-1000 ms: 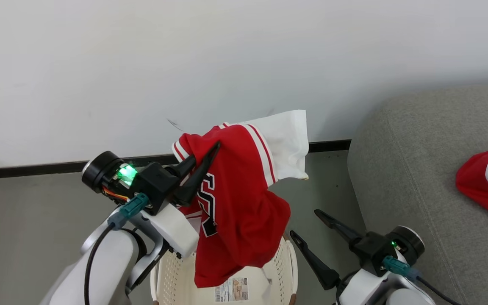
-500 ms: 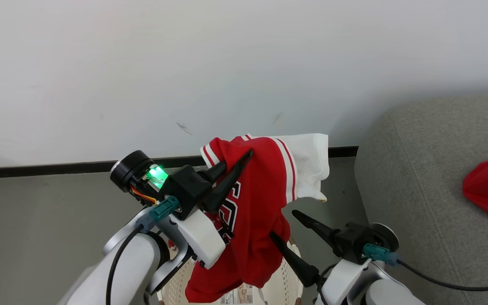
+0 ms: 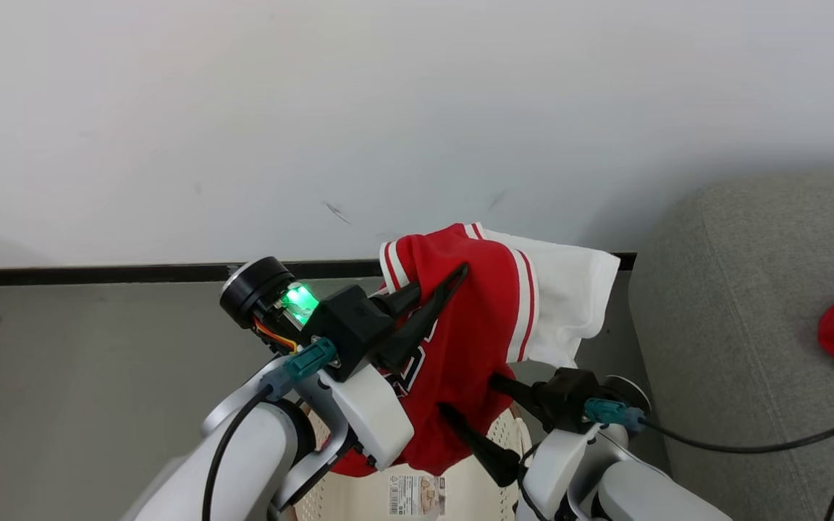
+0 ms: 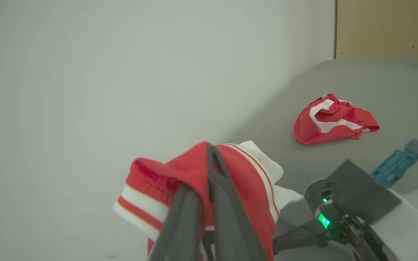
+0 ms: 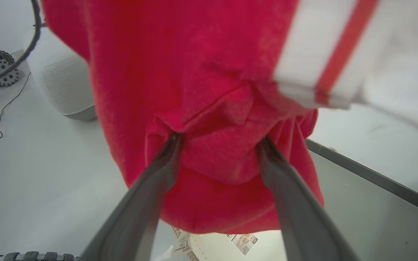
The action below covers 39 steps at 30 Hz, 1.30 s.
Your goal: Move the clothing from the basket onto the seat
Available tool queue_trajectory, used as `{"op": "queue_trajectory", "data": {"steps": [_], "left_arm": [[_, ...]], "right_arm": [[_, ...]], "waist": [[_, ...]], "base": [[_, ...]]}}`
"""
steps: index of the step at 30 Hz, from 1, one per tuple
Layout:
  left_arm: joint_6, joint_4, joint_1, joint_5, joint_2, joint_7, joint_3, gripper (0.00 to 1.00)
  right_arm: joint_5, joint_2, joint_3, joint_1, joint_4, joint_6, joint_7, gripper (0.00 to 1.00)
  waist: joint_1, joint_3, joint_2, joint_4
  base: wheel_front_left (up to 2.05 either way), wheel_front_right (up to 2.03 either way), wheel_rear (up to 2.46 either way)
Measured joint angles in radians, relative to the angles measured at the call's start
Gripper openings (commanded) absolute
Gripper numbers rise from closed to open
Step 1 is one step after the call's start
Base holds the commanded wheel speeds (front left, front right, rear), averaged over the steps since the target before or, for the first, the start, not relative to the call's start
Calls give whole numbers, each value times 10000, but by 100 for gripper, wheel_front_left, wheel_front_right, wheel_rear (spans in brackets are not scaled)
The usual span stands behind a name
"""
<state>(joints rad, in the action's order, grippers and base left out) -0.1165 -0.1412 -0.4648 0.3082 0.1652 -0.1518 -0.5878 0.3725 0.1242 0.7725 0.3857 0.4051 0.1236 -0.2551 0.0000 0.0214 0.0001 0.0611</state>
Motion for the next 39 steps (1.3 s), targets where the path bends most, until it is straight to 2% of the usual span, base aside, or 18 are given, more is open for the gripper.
{"op": "queue_trajectory", "data": {"steps": [1, 2, 3, 4, 8, 13, 18, 28, 30, 31, 32, 33, 39], "left_arm": [[-6, -25, -2, 21, -19, -58, -27, 0], [-8, -31, -2, 58, -29, -69, -46, 0], [-6, -40, -2, 82, -33, -71, -50, 0], [-6, -46, -2, 82, -36, -81, -56, 0], [-6, -75, -3, 128, -65, -146, -63, 0], [2, -65, -2, 165, -21, -163, 4, 0], [176, 134, 28, 270, 31, -249, 272, 0], [437, 617, 527, 621, 151, -67, 698, 0], [449, 671, 612, 660, 140, 38, 756, 40], [451, 717, 672, 704, 130, 92, 775, 80], [453, 775, 718, 723, 113, 138, 796, 98], [497, 821, 752, 736, 107, 171, 803, 100], [522, 970, 991, 874, 8, 546, 880, 100]], "right_arm": [[81, -29, 109, 105, 92, 0, 0, 86], [138, -54, 171, 198, 192, 0, 0, 52], [194, -67, 213, 297, 291, 0, 0, 43], [215, -59, 270, 397, 353, 0, 0, 26], [205, -42, 591, 846, 566, 0, 0, 1], [190, -29, 991, 1087, 587, 0, 0, 0], [198, 267, 1239, 1126, 359, 0, 0, 0], [297, 1012, 42, 998, -686, 0, 2, 0], [297, 1141, -305, 851, -890, 0, 2, 0], [295, 1210, -479, 779, -1003, 0, 2, 0], [295, 1279, -658, 708, -1104, 0, 2, 0], [293, 1335, -871, 642, -1187, 0, 2, 0], [125, 1666, -2161, 476, -1751, 0, 2, 0]], "waist": [[0, 2, 0, 29], [0, 4, 0, 55], [0, 6, 0, 80], [0, 8, 0, 104], [0, 11, 0, 187], [0, 1, 0, 221], [0, -10, 0, 114], [0, -39, 0, -279], [0, -48, 0, -376], [0, -52, 0, -425], [0, -56, 0, -475], [0, -59, 0, -526], [0, -77, 0, -851]], "base": [[0, 0, 0], [0, 0, 0], [0, 0, 0], [0, 0, 0], [0, 0, 0], [0, 0, 0], [0, 0, 0], [0, 0, 0], [0, 0, 0], [0, 0, 0], [0, 0, 0], [0, 0, 0], [0, 0, 0]]}}
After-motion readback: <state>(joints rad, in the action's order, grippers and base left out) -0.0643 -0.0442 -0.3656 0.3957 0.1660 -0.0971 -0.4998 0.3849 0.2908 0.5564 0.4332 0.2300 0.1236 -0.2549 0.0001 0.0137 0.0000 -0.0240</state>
